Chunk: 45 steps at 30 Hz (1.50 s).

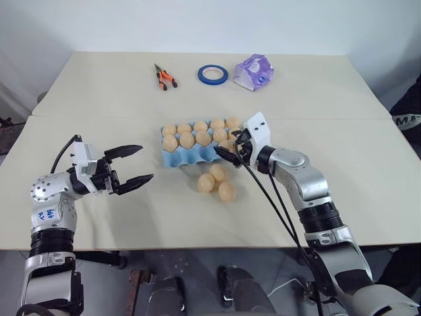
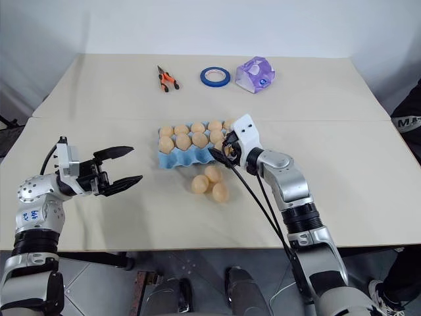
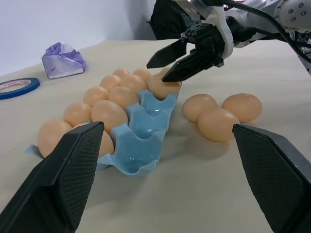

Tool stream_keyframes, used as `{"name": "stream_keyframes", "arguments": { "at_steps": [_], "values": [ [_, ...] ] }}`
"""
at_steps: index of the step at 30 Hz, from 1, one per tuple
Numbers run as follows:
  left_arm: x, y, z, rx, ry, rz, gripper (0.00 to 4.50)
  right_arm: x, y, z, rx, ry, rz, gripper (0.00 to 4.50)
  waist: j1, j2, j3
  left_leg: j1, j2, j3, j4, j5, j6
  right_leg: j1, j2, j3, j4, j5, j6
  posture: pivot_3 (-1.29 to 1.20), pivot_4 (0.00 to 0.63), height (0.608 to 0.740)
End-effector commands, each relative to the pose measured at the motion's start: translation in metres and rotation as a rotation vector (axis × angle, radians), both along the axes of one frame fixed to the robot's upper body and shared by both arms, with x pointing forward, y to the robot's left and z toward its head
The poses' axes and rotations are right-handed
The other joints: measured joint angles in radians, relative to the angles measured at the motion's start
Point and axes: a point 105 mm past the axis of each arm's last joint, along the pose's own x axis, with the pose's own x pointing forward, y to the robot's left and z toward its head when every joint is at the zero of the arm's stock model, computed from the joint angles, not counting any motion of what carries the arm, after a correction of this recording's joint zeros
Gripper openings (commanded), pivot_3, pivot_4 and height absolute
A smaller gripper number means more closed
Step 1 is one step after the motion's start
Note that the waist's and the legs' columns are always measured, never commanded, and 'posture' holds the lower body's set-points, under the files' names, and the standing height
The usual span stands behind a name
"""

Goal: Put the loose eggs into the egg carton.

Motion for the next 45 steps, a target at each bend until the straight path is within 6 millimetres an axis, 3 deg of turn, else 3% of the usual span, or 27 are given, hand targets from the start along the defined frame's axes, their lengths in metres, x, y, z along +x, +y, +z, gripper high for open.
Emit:
{"name": "stream_keyframes", "arguments": {
  "at_steps": [1, 7, 16, 23, 28, 32, 36, 45],
  "values": [
    [-0.002, 0.002, 0.013, -0.008, -0.066, 0.007, 4.5, -0.006, 0.002, 0.021, 0.002, -0.076, 0.035, 4.47, 0.0, 0.0, 0.0, 0.0, 0.0, 0.0, 0.0, 0.0, 0.0, 0.0, 0.0, 0.0, 0.0, 0.0, 0.0, 0.0, 0.15, 0.74],
    [0.0, 0.002, 0.015, -0.012, -0.068, 0.007, 4.5, -0.043, -0.014, 0.03, -0.001, -0.097, 0.15, 4.47, 0.005, 0.0, 0.0, -0.001, 0.0, 0.0, -0.001, 0.0, 0.0, 0.0, 0.0, 0.0, -0.001, 0.0, 0.0, 0.0, 0.15, 0.74],
    [0.007, 0.004, 0.014, -0.018, -0.056, 0.006, 4.5, -0.114, -0.089, 0.004, -0.062, -0.118, 0.282, 4.47, 0.008, 0.0, 0.0, 0.001, -0.001, -0.001, 0.001, -0.001, 0.001, 0.003, 0.0, 0.0, -0.002, 0.0, 0.001, 0.0, 0.15, 0.74],
    [0.011, 0.008, 0.016, -0.015, -0.056, 0.013, 4.5, -0.138, -0.131, -0.004, -0.094, -0.087, 0.322, 4.47, 0.004, -0.001, 0.0, 0.01, -0.001, -0.001, 0.0, -0.001, 0.001, 0.01, 0.001, 0.0, -0.002, 0.0, 0.001, 0.0, 0.15, 0.74],
    [0.011, 0.012, 0.016, -0.011, -0.056, 0.018, 4.5, -0.145, -0.143, -0.005, -0.108, -0.069, 0.325, 4.47, 0.006, -0.001, 0.0, 0.011, -0.001, -0.001, 0.0, -0.001, 0.001, 0.01, 0.001, 0.001, -0.002, 0.0, 0.001, 0.0, 0.15, 0.74],
    [0.011, 0.013, 0.018, -0.007, -0.062, 0.021, 4.5, -0.141, -0.131, -0.002, -0.089, -0.073, 0.309, 4.47, 0.006, -0.001, 0.0, 0.011, -0.001, -0.001, 0.0, -0.001, 0.001, 0.01, 0.0, 0.001, -0.002, -0.001, 0.0, 0.0, 0.15, 0.74],
    [0.011, 0.013, 0.02, -0.006, -0.07, 0.02, 4.5, -0.131, -0.098, -0.001, -0.064, -0.066, 0.264, 4.47, 0.003, -0.001, 0.0, 0.011, 0.0, -0.001, -0.001, -0.001, 0.0, 0.01, 0.001, 0.001, -0.001, -0.001, -0.001, 0.0, 0.15, 0.74],
    [0.009, 0.012, 0.02, -0.001, -0.076, 0.014, 4.5, -0.104, -0.03, -0.021, -0.064, 0.016, 0.18, 4.47, 0.006, -0.001, 0.0, 0.01, 0.0, -0.001, -0.002, -0.001, -0.001, 0.008, 0.0, 0.0, -0.001, -0.003, -0.004, 0.0, 0.15, 0.74]
  ]
}}
